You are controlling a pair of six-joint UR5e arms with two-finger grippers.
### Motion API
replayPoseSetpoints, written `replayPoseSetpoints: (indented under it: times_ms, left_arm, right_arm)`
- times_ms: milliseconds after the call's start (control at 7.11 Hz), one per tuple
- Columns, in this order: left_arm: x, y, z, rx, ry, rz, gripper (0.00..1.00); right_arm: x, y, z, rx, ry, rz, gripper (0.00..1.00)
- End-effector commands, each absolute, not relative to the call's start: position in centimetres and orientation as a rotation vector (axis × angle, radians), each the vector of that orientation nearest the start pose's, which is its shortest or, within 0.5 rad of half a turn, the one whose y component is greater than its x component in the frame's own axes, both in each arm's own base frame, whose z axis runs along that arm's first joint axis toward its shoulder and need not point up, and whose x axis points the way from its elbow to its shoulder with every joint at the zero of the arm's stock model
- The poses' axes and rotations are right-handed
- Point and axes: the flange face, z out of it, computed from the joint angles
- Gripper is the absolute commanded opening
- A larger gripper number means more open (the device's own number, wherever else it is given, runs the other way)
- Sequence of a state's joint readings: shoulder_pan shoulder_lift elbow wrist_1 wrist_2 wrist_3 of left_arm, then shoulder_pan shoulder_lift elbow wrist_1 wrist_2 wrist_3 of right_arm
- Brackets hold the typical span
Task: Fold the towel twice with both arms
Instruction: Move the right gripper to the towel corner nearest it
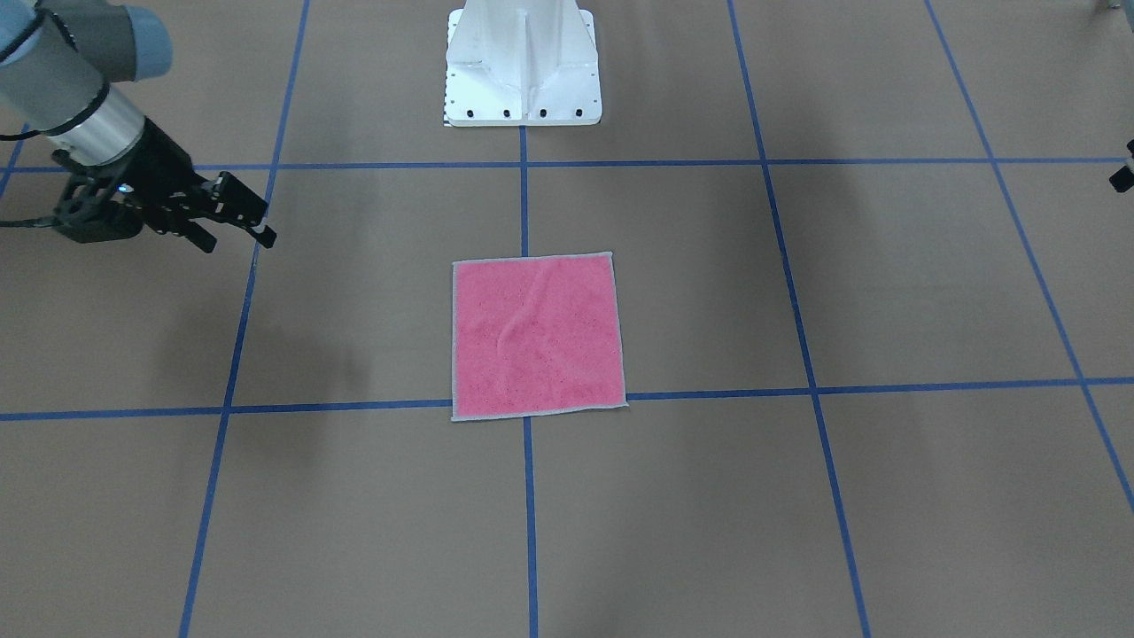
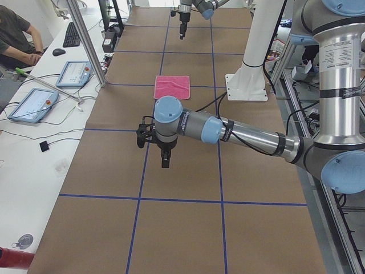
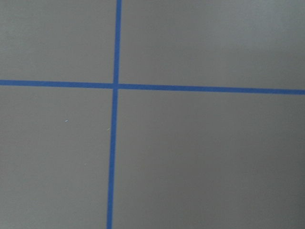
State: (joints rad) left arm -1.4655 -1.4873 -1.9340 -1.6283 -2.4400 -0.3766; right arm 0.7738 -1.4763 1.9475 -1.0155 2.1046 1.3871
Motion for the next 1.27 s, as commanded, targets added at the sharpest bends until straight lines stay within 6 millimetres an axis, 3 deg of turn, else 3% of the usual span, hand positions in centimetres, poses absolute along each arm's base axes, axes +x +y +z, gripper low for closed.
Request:
replayPoseSetpoints:
  times_ms: [0,141,422,562,703,844,1125]
  left_arm:
    - [3.4,-47.5,47.3,0.096,0.962,-0.169,1.00]
    - [4.3,-47.5,47.2,0.083,0.963,-0.167,1.00]
    - [5.8,-48.0,46.2,0.065,0.972,-0.177,1.00]
    - [8.2,-48.7,44.4,0.039,0.989,-0.192,1.00]
    - [12.3,-49.3,41.7,0.001,1.014,-0.206,1.00]
    - [15.0,-49.8,39.5,0.001,1.022,-0.240,1.00]
    - [18.6,-49.5,36.7,-0.022,1.038,-0.284,1.00]
  right_arm:
    - [-40.9,-38.2,31.2,0.075,-1.139,0.329,0.99]
    - [-43.9,-38.1,28.8,0.069,-1.135,0.311,0.99]
    - [-50.2,-39.0,25.9,0.070,-1.144,0.301,1.00]
    - [-51.5,-37.7,25.7,0.064,-1.141,0.308,1.00]
    - [-51.9,-37.3,25.3,0.073,-1.151,0.304,1.00]
    - [-51.8,-37.4,25.0,0.083,-1.159,0.305,1.00]
    - [-51.3,-37.2,23.6,0.131,-1.205,0.316,1.00]
